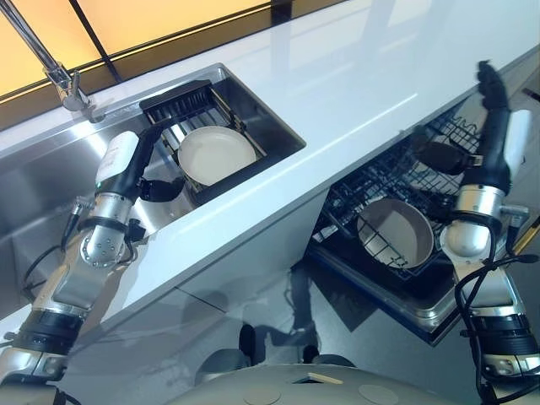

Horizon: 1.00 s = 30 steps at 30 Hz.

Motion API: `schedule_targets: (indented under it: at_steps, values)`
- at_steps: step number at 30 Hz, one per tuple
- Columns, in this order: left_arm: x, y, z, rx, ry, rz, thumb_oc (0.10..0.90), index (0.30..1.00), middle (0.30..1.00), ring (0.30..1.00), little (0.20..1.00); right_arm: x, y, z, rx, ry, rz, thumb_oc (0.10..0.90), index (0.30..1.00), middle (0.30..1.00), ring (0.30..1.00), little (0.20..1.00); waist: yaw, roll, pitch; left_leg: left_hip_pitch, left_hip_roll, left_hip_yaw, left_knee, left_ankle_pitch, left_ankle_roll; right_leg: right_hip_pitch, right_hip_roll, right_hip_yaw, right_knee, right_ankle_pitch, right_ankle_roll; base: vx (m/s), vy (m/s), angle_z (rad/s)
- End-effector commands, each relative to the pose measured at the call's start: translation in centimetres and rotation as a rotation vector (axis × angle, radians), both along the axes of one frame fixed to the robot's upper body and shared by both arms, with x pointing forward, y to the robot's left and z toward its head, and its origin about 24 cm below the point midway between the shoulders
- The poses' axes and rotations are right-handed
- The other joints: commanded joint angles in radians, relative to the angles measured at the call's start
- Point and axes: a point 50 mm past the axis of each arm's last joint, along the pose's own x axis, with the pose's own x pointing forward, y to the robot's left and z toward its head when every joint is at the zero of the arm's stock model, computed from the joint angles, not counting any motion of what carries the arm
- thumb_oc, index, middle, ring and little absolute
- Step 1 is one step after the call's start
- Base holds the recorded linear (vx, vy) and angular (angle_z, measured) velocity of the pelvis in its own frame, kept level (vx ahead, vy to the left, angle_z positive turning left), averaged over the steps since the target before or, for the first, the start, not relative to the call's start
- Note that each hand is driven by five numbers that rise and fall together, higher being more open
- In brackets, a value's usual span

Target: Pick up plates and place into dishwasher.

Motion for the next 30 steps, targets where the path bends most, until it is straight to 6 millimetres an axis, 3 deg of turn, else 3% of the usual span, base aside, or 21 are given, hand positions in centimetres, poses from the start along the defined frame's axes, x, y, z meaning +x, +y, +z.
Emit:
schedule_targets:
  at_steps: [1, 5, 16, 21, 25, 30]
  values:
    - [1.4, -1.2, 7.7, 0.151, -0.292, -0.092, 0.800, 0.900, 0.900, 0.900, 0.900, 0.1, 1.8, 4.2, -0.084, -0.122, 0.194, 0.800, 0.900, 0.900, 0.900, 0.900, -0.001, 0.013, -0.107, 0.055, -0.038, 0.011, 0.002, -0.106, 0.021, -0.107, 0.043, -0.003, 0.068, 0.067, 0.026, -0.01, 0.032, 0.00]
    - [2.2, -1.5, 9.4, 0.217, -0.219, -0.107, 0.800, 0.900, 0.900, 0.900, 0.900, 0.5, 3.2, 3.0, -0.052, 0.004, 0.309, 0.800, 0.900, 0.900, 0.900, 0.900, -0.008, 0.022, -0.111, 0.052, -0.041, 0.014, 0.002, -0.104, 0.018, -0.111, 0.038, -0.005, 0.065, 0.072, 0.031, -0.01, 0.038, 0.01]
    - [6.3, -0.7, 10.3, 0.148, 0.122, -0.014, 0.800, 0.900, 0.900, 0.900, 0.900, 2.1, 7.3, 1.6, -0.003, 0.196, 0.512, 0.800, 0.900, 0.900, 0.900, 0.900, -0.030, 0.046, -0.106, 0.044, -0.050, 0.025, 0.002, -0.095, 0.020, -0.122, 0.032, 0.003, 0.068, 0.079, 0.038, 0.02, 0.049, -0.01]
    - [7.4, -1.2, 8.4, -0.013, 0.246, -0.041, 0.800, 0.900, 0.900, 0.900, 0.900, 2.0, 8.7, 0.7, 0.012, 0.231, 0.548, 0.800, 0.900, 0.900, 0.900, 0.900, -0.040, 0.051, -0.102, 0.039, -0.054, 0.033, 0.004, -0.095, 0.025, -0.134, 0.028, 0.012, 0.079, 0.078, 0.041, 0.05, 0.044, -0.03]
    - [8.0, -1.8, 6.3, -0.032, 0.304, -0.010, 0.800, 0.900, 0.900, 0.900, 0.900, 2.2, 8.9, 0.3, 0.026, 0.234, 0.533, 0.800, 0.900, 0.900, 0.900, 0.900, -0.050, 0.054, -0.093, 0.037, -0.058, 0.039, 0.009, -0.098, 0.032, -0.144, 0.024, 0.022, 0.090, 0.077, 0.043, 0.07, 0.047, -0.02]
    - [8.4, -1.0, 6.3, -0.007, 0.261, 0.095, 0.800, 0.900, 0.900, 0.900, 0.900, 2.1, 8.7, 0.1, 0.039, 0.257, 0.521, 0.800, 0.900, 0.900, 0.900, 0.900, -0.061, 0.054, -0.089, 0.035, -0.061, 0.048, 0.010, -0.099, 0.034, -0.153, 0.020, 0.030, 0.101, 0.076, 0.048, 0.08, 0.034, -0.06]
